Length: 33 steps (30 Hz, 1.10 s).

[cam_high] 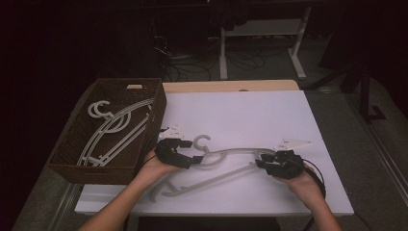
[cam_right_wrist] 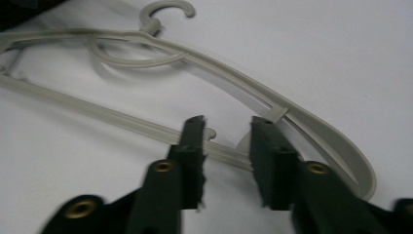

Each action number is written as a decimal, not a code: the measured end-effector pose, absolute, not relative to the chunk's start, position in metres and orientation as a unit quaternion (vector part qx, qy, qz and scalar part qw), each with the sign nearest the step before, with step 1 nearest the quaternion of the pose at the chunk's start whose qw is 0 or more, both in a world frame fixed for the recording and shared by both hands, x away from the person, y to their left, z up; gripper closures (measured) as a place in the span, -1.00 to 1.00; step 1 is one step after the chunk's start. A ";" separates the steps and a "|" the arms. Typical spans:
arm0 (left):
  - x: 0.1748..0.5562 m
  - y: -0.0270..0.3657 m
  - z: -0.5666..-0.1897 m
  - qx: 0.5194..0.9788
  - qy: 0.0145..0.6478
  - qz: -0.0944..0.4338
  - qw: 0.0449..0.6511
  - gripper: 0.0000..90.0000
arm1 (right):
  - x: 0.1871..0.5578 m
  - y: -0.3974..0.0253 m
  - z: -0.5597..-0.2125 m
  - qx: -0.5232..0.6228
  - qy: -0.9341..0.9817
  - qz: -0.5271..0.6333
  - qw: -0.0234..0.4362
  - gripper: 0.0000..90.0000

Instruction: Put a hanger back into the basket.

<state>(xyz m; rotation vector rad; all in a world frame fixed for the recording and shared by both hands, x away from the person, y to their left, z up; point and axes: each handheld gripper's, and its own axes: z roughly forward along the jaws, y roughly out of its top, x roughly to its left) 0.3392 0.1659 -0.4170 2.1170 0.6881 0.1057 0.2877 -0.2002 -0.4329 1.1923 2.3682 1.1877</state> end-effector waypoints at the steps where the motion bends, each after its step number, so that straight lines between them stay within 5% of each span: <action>1: 0.340 0.166 -0.418 0.853 0.277 0.042 0.440 -0.49 | 0.289 -0.199 -0.433 0.406 0.811 0.404 0.118 0.71; 6: 0.341 0.166 -0.421 0.856 0.277 0.041 0.435 -0.48 | 0.291 -0.192 -0.435 0.402 0.822 0.386 0.120 0.97; 21: 0.342 0.167 -0.426 0.863 0.280 0.040 0.419 -0.40 | 0.292 -0.191 -0.444 0.402 0.829 0.370 0.120 0.98; 33: 0.343 0.162 -0.444 0.901 0.275 0.025 0.335 -0.17 | 0.293 -0.191 -0.446 0.399 0.834 0.364 0.118 0.98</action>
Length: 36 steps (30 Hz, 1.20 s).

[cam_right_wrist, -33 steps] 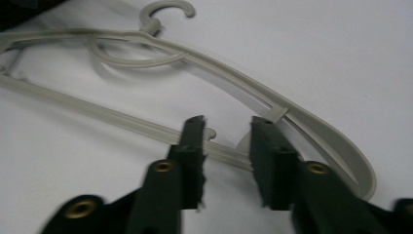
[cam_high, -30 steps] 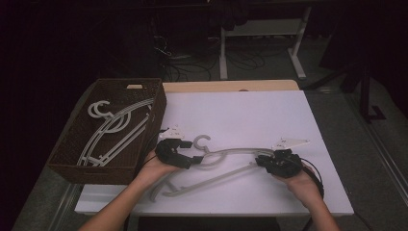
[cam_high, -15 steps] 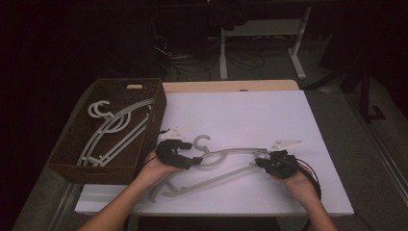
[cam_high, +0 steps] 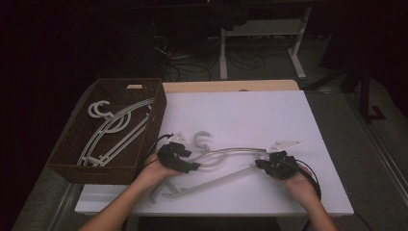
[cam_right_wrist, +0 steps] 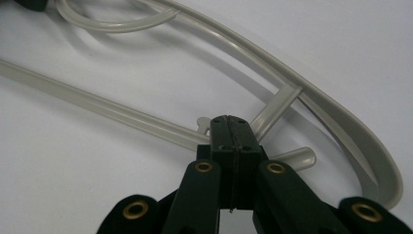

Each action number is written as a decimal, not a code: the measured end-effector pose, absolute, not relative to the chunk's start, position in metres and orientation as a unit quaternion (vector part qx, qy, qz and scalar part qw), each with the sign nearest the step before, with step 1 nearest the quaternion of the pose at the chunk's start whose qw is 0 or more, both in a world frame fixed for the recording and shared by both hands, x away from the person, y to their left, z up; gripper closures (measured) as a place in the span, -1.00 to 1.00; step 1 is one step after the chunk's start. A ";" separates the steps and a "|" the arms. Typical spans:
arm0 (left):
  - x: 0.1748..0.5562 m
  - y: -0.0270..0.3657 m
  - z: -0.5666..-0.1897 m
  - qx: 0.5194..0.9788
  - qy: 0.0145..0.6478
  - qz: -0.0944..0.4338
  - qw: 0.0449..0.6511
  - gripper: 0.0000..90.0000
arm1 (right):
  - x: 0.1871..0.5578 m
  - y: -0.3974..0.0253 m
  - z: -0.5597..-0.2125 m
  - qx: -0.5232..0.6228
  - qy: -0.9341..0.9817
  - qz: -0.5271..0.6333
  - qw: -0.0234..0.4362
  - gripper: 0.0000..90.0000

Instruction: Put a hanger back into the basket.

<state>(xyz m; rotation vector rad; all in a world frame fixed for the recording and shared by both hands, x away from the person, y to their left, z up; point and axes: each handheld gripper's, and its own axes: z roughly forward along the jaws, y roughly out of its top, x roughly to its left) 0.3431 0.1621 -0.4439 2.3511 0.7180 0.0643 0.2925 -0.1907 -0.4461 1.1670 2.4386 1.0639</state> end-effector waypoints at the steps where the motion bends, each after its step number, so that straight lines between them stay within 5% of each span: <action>1: 0.343 0.162 -0.445 0.904 0.272 0.022 0.329 -0.13 | 0.293 -0.191 -0.446 0.399 0.833 0.363 0.118 0.98; 13: 0.339 0.158 -0.446 0.919 0.246 0.037 0.305 0.56 | 0.293 -0.191 -0.447 0.400 0.833 0.364 0.116 0.98; 25: 0.339 0.156 -0.443 0.921 0.251 0.054 0.292 0.80 | 0.293 -0.192 -0.445 0.401 0.830 0.369 0.119 0.97; 30: 0.341 0.150 -0.434 0.916 0.257 0.065 0.301 0.81 | 0.286 -0.195 -0.436 0.394 0.819 0.403 0.106 0.76; 36: 0.349 0.142 -0.420 0.908 0.270 0.078 0.312 0.81 | 0.274 -0.206 -0.427 0.386 0.806 0.439 0.097 0.25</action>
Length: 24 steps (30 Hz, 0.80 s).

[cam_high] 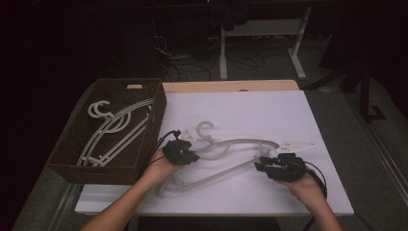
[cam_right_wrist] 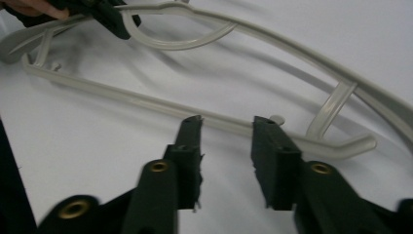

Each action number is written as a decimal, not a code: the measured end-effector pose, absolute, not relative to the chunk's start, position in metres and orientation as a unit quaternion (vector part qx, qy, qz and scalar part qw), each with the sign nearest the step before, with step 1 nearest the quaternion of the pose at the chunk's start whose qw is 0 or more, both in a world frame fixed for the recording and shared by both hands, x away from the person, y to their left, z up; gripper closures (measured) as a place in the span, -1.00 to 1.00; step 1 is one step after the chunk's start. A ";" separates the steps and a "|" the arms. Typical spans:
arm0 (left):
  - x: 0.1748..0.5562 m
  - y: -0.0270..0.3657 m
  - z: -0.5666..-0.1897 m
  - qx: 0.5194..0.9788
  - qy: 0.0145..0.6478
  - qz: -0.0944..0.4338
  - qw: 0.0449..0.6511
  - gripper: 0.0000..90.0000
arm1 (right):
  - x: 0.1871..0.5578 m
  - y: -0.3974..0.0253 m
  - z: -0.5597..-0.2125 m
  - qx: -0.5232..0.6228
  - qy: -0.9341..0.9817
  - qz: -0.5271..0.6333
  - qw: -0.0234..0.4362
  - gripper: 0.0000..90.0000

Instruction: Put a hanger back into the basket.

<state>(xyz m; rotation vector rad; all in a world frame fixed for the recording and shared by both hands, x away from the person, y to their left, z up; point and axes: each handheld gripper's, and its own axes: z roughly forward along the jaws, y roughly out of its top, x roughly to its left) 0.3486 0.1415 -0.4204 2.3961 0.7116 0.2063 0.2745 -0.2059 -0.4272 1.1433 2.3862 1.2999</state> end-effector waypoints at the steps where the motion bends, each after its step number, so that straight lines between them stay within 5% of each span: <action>1: 0.350 0.141 -0.417 0.907 0.269 0.081 0.314 0.81 | 0.273 -0.208 -0.426 0.386 0.804 0.441 0.097 0.21; 12: 0.361 0.140 -0.358 0.895 0.272 0.120 0.334 0.81 | 0.276 -0.211 -0.433 0.381 0.810 0.434 0.107 -0.37; 24: 0.370 0.174 -0.287 0.880 0.265 0.156 0.363 0.81 | 0.279 -0.206 -0.440 0.383 0.817 0.415 0.116 -0.71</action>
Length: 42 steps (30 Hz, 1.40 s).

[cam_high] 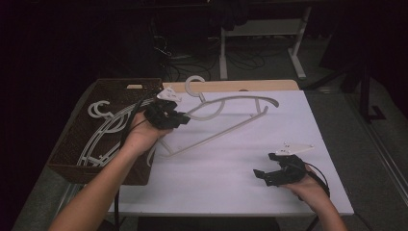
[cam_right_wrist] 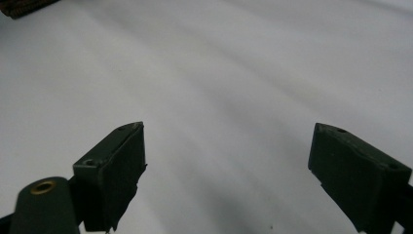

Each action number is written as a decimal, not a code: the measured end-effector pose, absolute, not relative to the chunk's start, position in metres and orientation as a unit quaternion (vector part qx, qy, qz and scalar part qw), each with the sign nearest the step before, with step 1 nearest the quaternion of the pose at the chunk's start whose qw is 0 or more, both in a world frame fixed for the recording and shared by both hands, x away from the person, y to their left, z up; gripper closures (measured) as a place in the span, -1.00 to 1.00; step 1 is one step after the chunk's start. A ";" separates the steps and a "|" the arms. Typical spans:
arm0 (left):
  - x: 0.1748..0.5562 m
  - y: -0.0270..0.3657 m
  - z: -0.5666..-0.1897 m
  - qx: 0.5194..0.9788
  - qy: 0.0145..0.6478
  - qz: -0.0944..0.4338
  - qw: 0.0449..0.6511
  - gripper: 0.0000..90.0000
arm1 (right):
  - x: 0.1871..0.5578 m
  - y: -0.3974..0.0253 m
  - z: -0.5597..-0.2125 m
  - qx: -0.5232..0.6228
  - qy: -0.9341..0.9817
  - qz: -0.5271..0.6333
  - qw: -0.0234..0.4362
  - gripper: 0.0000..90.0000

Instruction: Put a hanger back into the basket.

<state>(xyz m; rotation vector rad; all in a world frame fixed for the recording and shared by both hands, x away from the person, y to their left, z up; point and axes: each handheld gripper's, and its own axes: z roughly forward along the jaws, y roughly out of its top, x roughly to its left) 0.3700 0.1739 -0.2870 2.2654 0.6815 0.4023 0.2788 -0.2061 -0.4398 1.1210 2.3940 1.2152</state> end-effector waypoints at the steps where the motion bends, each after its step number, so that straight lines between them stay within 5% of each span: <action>1: 0.371 0.179 -0.283 0.878 0.265 0.159 0.366 0.81 | 0.279 -0.206 -0.440 0.383 0.818 0.413 0.117 -0.72; 16: 0.385 0.288 -0.240 0.848 0.317 0.230 0.357 0.81 | 0.281 -0.210 -0.442 0.392 0.813 0.414 0.122 -0.72; 26: 0.388 0.372 -0.251 0.822 0.381 0.259 0.335 0.81 | 0.282 -0.210 -0.443 0.396 0.811 0.412 0.121 -0.72; 42: 0.383 0.450 -0.281 0.804 0.444 0.287 0.271 0.82 | 0.285 -0.208 -0.446 0.400 0.814 0.405 0.119 -0.72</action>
